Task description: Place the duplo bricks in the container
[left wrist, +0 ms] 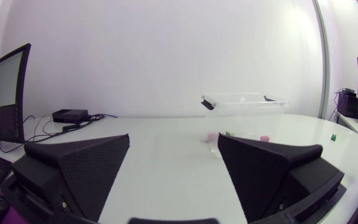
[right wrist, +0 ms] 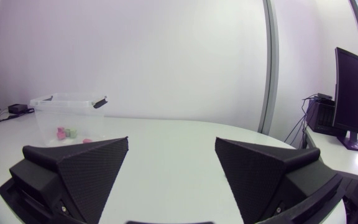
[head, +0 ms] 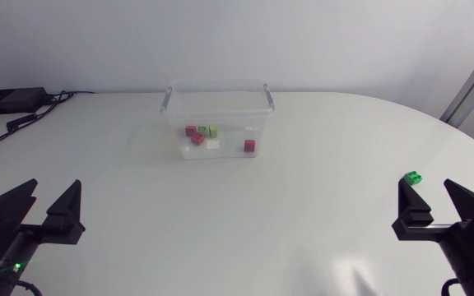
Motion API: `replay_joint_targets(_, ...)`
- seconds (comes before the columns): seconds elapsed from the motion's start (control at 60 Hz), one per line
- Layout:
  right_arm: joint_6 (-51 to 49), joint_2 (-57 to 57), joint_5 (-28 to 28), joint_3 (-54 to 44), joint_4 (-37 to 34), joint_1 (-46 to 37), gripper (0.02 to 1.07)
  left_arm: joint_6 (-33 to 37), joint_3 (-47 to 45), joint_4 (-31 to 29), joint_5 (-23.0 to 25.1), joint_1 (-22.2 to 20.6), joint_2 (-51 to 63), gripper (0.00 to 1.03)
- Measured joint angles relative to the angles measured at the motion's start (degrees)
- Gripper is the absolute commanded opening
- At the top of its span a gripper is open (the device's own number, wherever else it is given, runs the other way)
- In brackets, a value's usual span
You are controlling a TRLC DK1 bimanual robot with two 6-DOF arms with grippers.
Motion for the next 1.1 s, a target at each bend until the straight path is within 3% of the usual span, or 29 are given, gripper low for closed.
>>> replay_joint_targets(0.633, -0.70, 0.02, -0.04, 0.00, -0.13, -1.90, 1.02, -0.02, 0.00, 0.00, 0.00, 0.00, 0.00, 0.99)
replay_joint_targets(0.733, -1.09, 2.08, 0.00, 1.33, -3.39, -2.49, 1.02, 0.00, 0.00, 0.00, 0.00, 0.00, 0.00, 0.99)
replay_joint_targets(1.1, 2.82, 22.36, 0.26, 23.61, -14.67, -3.82, 1.02, -0.02, 0.00, 0.00, 0.00, 0.00, 0.00, 0.99)
